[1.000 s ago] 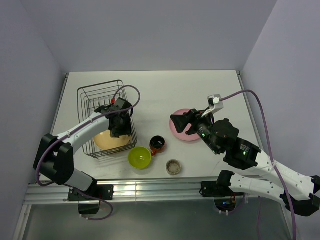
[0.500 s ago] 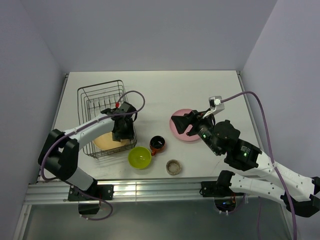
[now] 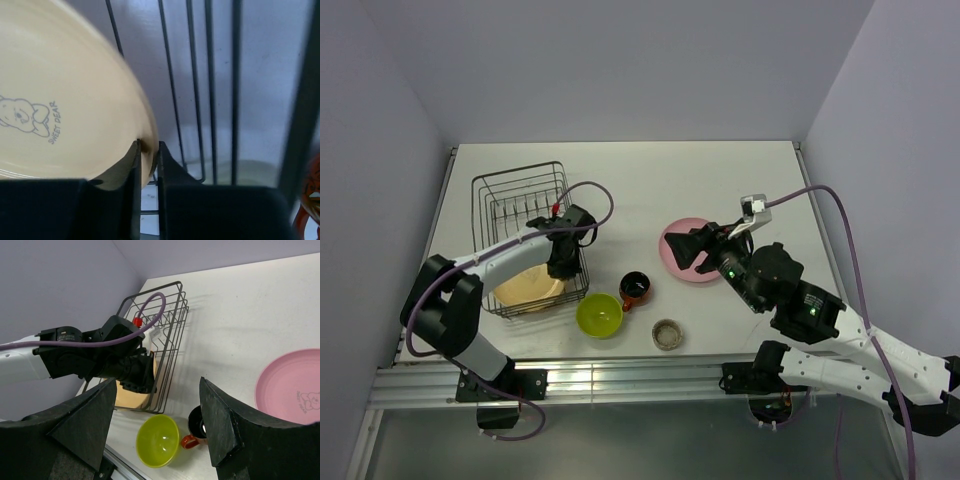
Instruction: Load the mixed dishes into the dish rack
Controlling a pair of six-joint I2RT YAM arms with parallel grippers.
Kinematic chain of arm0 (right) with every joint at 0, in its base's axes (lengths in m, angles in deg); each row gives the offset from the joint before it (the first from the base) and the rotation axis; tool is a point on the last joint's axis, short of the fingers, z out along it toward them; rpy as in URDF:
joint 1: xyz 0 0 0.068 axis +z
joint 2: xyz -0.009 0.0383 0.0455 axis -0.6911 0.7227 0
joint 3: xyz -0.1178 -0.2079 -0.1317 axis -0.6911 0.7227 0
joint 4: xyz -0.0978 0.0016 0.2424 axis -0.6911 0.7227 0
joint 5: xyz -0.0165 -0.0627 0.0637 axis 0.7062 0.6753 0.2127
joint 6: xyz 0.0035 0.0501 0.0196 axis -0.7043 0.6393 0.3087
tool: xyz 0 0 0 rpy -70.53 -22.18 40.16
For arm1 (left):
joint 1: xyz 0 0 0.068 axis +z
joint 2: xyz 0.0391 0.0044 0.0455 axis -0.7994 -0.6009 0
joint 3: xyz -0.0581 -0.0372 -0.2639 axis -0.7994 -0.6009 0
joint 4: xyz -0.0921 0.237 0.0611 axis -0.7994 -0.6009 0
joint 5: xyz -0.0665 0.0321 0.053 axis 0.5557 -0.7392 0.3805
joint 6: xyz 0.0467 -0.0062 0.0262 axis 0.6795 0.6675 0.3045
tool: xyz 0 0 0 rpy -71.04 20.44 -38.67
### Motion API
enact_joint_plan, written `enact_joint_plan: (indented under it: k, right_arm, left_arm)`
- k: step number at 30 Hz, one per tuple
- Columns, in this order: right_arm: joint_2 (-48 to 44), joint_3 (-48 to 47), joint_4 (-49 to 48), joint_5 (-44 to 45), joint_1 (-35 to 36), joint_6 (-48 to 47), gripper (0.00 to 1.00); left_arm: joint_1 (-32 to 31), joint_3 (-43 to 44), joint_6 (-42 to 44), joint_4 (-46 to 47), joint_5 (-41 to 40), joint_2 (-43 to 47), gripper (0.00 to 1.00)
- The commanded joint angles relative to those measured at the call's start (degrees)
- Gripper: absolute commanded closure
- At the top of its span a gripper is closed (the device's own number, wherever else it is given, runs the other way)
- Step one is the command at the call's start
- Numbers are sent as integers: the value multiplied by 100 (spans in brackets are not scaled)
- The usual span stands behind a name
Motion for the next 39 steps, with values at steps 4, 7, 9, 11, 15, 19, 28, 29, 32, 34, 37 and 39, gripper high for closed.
enact_joint_plan:
  k: [4,7,9,11,15,19,28,29,32,34,37,39]
  right_arm:
    - [-119,45,-241,70,-32,46,25]
    - [-101,28,-206,88,-40,37,25]
    - [-101,27,-206,96,-32,20,25]
    - [-92,45,-214,114,-40,20,25]
    - [-48,54,-232,88,-32,28,25]
    - [-22,45,-223,96,-32,11,26]
    - [-101,19,-30,184,-32,-24,25]
    - [-118,45,-4,193,-32,-24,25]
    - [-110,45,32,219,-40,-51,25]
    - [-110,45,41,228,-40,-60,25]
    - [-66,45,41,263,-40,-95,25]
    - [-13,45,32,281,-40,-121,25]
  left_arm:
    - [36,249,-262,-338,-404,320,100]
    - [36,486,-315,-566,-606,566,100]
    - [36,696,-342,-716,-738,812,100]
    - [28,959,-377,-830,-800,1048,100]
    - [36,1521,-325,-1067,-880,1383,100]
    - [45,2112,-140,-963,-643,1656,100]
    - [1247,2640,721,275,1675,2078,100]
    - [1667,2623,765,364,2322,2078,100]
    - [2432,2561,906,662,3458,2025,100]
    - [2681,2552,994,751,3812,1929,100]
    - [2980,2369,986,1041,4463,1832,100]
    - [3130,2254,941,1304,4910,1797,100]
